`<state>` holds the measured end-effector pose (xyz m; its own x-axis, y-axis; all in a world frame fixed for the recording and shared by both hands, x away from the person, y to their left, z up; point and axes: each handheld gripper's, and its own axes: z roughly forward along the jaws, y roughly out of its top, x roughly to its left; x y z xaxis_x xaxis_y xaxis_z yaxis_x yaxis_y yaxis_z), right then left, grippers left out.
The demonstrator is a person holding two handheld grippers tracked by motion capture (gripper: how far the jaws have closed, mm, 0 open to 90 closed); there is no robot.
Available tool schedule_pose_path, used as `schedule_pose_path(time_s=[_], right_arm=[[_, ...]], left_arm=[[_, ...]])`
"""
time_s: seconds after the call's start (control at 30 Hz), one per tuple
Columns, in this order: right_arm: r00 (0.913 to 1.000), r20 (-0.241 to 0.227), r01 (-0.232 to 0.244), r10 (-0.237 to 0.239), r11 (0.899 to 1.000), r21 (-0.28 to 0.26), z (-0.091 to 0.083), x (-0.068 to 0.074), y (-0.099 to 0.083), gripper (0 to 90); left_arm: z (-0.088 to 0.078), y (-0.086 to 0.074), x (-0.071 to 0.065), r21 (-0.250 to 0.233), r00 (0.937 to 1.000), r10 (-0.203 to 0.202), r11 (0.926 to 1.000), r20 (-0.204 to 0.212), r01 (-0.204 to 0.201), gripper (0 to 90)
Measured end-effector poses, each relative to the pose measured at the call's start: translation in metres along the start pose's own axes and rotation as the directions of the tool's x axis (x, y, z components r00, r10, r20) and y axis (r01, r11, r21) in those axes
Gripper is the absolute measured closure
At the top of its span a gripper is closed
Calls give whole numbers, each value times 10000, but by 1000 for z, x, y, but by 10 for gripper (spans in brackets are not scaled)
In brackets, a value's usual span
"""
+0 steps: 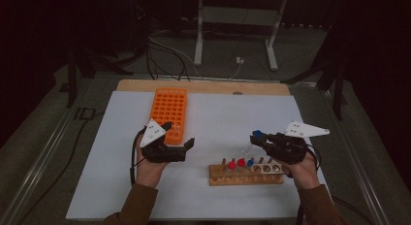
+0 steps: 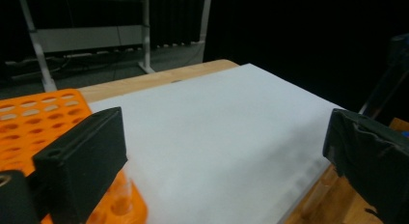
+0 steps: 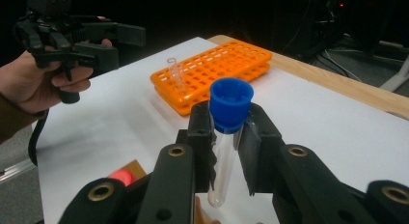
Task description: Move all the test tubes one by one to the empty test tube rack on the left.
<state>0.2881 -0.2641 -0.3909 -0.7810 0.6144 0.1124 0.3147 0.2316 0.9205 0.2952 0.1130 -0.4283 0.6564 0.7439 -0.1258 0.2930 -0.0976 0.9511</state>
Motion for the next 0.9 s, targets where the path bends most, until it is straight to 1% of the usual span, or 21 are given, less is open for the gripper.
schedule_pose_path(time_s=[0.1, 0.2, 0.37, 0.6, 0.67, 0.73, 0.8, 0.83, 0.87, 0.9], right_arm=[[10000, -26, 19, -19, 10000, 64, 9, 2, 4, 765], [10000, -67, 30, -30, 9999, 125, 17, 5, 9, 764], [9998, -173, 60, -57, 9998, 186, 29, 9, 16, 765], [9994, -339, -26, 37, 9995, 326, 44, 15, 21, 764], [9992, -407, -39, 53, 9994, 348, 48, 17, 22, 765], [9989, -453, -60, 77, 9993, 368, 51, 19, 23, 764], [9988, -479, -55, 75, 9991, 413, 54, 20, 24, 764], [9986, -516, -53, 74, 9991, 422, 56, 21, 24, 764], [9986, -527, -52, 75, 9990, 451, 57, 22, 24, 765], [9984, -563, -33, 59, 9989, 460, 59, 23, 25, 765]], left_arm=[[6, 4, -6, 51, 9999, 8, 10000, 159, -9, 31], [13, 7, -14, 179, 9993, 182, 9997, 335, -188, 35], [24, 12, -27, 385, 9966, 491, 9979, 664, -517, 50], [40, 15, -44, 555, 9928, 668, 9958, 996, -726, 61], [43, 15, -48, 589, 9912, 698, 9953, 1128, -768, 68], [47, 15, -52, 667, 9891, 810, 9937, 1229, -897, 71], [50, 14, -54, 710, 9870, 792, 9934, 1398, -898, 71], [51, 14, -55, 766, 9864, 786, 9930, 1446, -904, 72], [52, 14, -56, 821, 9866, 839, 9920, 1402, -960, 79], [53, 14, -57, 820, 9860, 860, 9918, 1428, -983, 100]])
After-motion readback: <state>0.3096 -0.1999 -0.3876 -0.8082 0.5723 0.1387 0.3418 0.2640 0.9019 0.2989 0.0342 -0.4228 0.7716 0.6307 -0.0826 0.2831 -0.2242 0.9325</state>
